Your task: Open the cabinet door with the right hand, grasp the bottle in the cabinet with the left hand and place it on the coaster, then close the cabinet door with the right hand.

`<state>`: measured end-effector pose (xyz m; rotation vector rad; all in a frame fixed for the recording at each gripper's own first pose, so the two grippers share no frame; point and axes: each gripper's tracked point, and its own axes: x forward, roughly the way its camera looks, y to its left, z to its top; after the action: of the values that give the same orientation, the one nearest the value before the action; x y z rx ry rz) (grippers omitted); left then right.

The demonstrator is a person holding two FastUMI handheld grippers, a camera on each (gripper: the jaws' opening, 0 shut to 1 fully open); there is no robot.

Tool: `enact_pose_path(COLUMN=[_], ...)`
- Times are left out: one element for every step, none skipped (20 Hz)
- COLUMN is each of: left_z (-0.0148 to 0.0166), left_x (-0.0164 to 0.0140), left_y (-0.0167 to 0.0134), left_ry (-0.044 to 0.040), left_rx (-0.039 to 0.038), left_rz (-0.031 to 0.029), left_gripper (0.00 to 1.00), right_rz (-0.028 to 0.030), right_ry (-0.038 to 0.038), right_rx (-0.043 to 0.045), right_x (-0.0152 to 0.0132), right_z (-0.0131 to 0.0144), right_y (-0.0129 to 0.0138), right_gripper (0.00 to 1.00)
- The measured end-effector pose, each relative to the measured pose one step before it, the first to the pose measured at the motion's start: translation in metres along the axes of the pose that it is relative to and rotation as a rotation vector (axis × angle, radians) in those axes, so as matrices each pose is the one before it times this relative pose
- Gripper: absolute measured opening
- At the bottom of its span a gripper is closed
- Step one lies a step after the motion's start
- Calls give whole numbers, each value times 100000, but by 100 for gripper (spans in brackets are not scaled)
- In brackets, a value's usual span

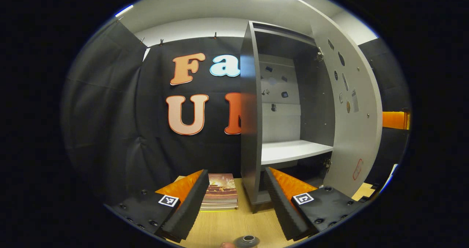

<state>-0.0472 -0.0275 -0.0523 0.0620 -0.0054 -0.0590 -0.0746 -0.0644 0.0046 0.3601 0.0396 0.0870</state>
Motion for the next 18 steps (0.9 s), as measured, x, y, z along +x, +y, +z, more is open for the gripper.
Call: enact_pose_path(left_z=[-488,-216,-287,-76,-51,-36,-122,-89,-144,28,180,-60,-111,-146,-204,143,-53,-209], left_x=[985,236,393,245,317,241,295,282,218,206,-640,242,616,333,95,206,198,177], left_y=[821,612,679,746,843,767,639,682,517,569,-18,276,703,591,405,188,133,278], left_ry=[49,299,364,458,268,522,335,162,218,129,-171,65,95,917,-40,-627,-27,583], left_rx=[-128,-400,-881,-764,-506,-173,-148,-109,-23,-92,-434,-435,-287,107,-236,-672,-310,205], left_rz=[-1008,-747,-904,-710,-373,-87,189,698,803,1051,1015,1167,1293,1757,1620,848,1066,1283], left_gripper=[97,97,94,95,97,96,95,95,99,99,97,99,99,97,99,95,97,99], right_rz=[-620,-456,-881,-1750,-1110,-721,-449,-89,648,1010,316,1115,1321,1201,1194,848,811,804], right_ry=[-91,323,83,16,11,468,11,156,-143,14,-15,405,33,346,273,205,-65,-229], right_rx=[-424,-518,-927,-1060,-947,-532,-178,176,100,429,662,638,573,663,630,1002,1146,1159], right_x=[1520,1201,1262,1403,1091,1238,996,1008,837,1043,994,-183,49,389,479,392,213,361], right_z=[-101,-107,-289,-133,0,-122,1,-69,-65,-100,-47,-225,-50,-25,4,-105,342,-168], right_y=[1174,997,907,774,705,697,545,415,438,466,52,-262,109,165,124,68,53,39], right_gripper=[76,73,67,63,61,61,61,61,61,61,61,61,63,63,63,63,63,64])
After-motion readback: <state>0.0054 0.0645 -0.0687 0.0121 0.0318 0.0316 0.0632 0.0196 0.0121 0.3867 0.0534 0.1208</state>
